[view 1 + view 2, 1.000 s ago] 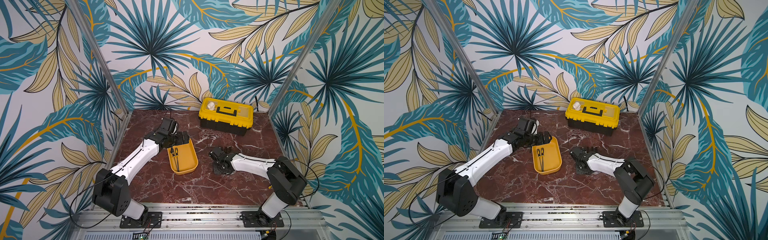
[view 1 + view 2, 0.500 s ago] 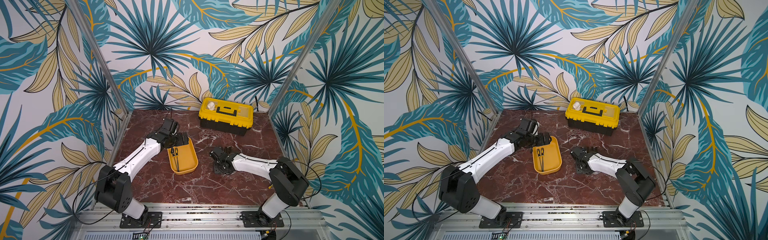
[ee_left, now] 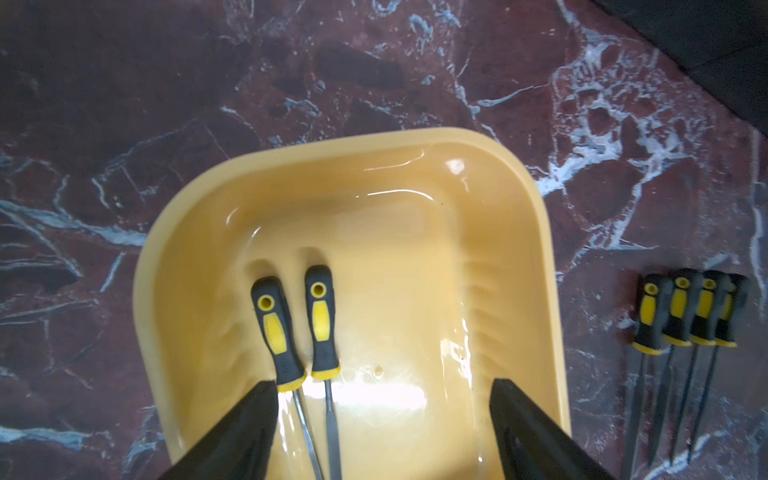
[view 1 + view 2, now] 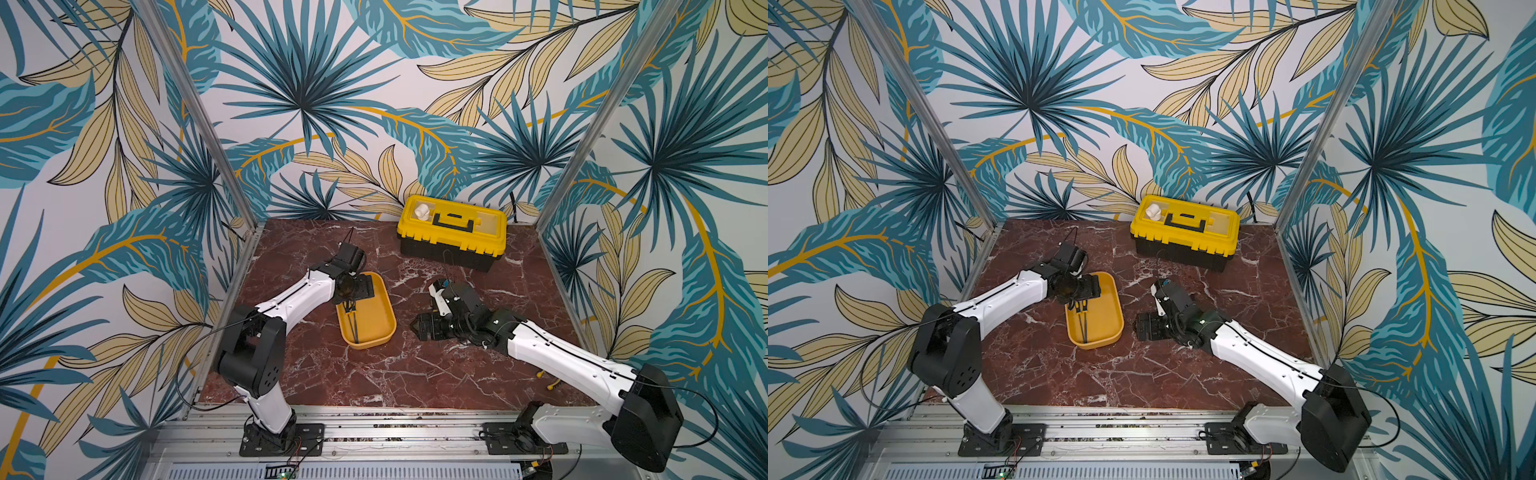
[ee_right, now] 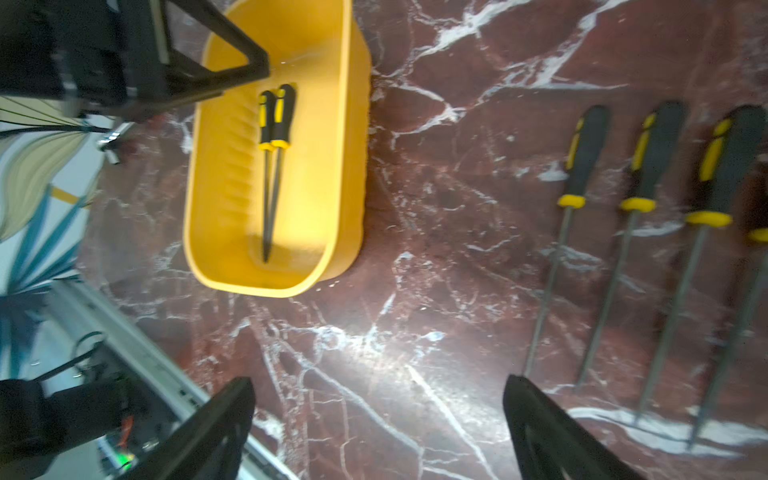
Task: Take the file tool out of the storage box
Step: Place the file tool at the center of the board, then pick up the file tool from the storage box.
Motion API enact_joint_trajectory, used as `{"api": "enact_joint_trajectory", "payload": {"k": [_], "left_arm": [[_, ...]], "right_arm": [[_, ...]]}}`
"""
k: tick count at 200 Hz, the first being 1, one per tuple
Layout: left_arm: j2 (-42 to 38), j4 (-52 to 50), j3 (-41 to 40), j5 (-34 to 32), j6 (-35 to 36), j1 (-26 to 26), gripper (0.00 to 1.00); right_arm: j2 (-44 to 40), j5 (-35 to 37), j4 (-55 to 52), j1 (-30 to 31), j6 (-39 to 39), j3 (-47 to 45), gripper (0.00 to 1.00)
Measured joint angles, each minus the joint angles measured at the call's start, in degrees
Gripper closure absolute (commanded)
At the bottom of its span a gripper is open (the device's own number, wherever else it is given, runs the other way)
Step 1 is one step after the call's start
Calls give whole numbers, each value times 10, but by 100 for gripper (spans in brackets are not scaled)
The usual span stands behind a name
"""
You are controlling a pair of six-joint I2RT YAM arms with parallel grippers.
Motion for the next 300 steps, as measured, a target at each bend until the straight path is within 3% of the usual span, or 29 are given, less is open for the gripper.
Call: {"api": "enact_joint_trajectory", "payload": {"k": [58, 96, 174, 239, 300], "left_arm": [[55, -21, 30, -54, -8, -16, 33], [81, -28, 45, -80, -10, -17, 37], [110, -25, 55, -91, -16, -16, 55], [127, -21, 55, -91, -16, -11, 63], [134, -13, 55, -91, -16, -10, 63]], "right_arm": [[-9, -66, 50, 0, 11, -5, 0], [-16, -69, 53, 0, 12, -5, 1], [-17, -68, 53, 0, 12, -5, 0], [-17, -67, 53, 0, 12, -7, 0], [-25, -66, 52, 0, 13, -14, 1]]}}
